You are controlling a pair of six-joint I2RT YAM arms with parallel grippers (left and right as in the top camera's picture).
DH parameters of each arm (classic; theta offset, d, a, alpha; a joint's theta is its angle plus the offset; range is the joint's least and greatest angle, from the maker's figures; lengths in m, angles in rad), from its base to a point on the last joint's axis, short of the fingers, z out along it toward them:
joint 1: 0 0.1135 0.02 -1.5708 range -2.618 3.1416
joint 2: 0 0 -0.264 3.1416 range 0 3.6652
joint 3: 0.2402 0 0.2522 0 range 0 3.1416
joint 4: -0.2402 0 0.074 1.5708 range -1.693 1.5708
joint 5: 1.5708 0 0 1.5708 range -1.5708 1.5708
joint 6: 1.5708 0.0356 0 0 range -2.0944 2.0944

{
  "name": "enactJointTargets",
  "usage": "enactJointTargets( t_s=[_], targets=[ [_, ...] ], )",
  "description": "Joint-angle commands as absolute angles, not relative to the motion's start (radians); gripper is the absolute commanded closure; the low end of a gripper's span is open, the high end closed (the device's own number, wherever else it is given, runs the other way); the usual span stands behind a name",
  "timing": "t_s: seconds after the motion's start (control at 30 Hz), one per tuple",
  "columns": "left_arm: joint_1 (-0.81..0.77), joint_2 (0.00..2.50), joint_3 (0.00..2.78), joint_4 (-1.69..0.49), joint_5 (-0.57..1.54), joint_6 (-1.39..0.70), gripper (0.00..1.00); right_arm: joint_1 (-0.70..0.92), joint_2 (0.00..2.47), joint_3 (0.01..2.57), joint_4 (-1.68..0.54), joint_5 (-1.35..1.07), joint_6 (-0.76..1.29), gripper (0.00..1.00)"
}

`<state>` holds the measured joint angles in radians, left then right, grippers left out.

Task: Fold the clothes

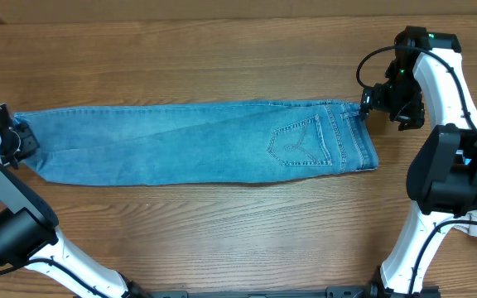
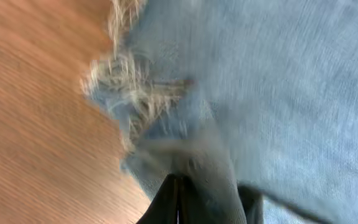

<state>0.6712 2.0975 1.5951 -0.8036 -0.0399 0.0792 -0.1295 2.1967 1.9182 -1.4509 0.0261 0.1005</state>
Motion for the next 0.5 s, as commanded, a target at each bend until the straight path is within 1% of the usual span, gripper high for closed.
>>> enactJointTargets(
  t_s=[0.0,0.03,0.07,0.1,0.13,0.17,0.2,0.23,0.27,0.33,0.47],
  targets=[
    [0.673,2.078,1.671,-0.986,0.118,-0.044,0.95,-0.132,2.183,1.917,-1.448,0.024,0.097,0.07],
    [0.673,2.057,1.694,-1.092,0.192,-0.135,0.9,-0.132,2.183,1.917,-1.448,0.024,0.097,0.07],
    [0.673,2.03,1.705,-1.196,0.207,-0.263,0.8,-0.132,2.183,1.917,-1.448,0.023,0.097,0.07],
    [0.674,2.011,1.705,-1.238,0.208,-0.347,0.64,-0.132,2.183,1.917,-1.448,0.02,0.097,0.07],
    [0.674,2.0,1.705,-1.26,0.22,-0.42,0.42,-0.132,2.183,1.917,-1.448,0.02,0.097,0.07],
    [0.674,1.994,1.705,-1.268,0.242,-0.448,0.09,-0.132,2.183,1.917,-1.449,0.02,0.097,0.07],
    [0.674,1.994,1.705,-1.267,0.259,-0.451,0.07,-0.132,2.183,1.917,-1.449,0.02,0.097,0.07],
    [0.674,1.994,1.705,-1.253,0.251,-0.451,0.1,-0.132,2.183,1.917,-1.45,0.02,0.097,0.07],
    [0.674,1.994,1.704,-1.214,0.162,-0.502,0.13,-0.132,2.183,1.917,-1.449,0.017,0.097,0.07],
    [0.674,1.998,1.688,-1.13,0.009,-0.611,0.13,-0.132,2.183,1.917,-1.449,0.006,0.097,0.07],
    [0.656,2.014,1.582,-0.95,0.02,-0.68,0.19,-0.132,2.183,1.917,-1.449,0.006,0.097,0.07]
  ],
)
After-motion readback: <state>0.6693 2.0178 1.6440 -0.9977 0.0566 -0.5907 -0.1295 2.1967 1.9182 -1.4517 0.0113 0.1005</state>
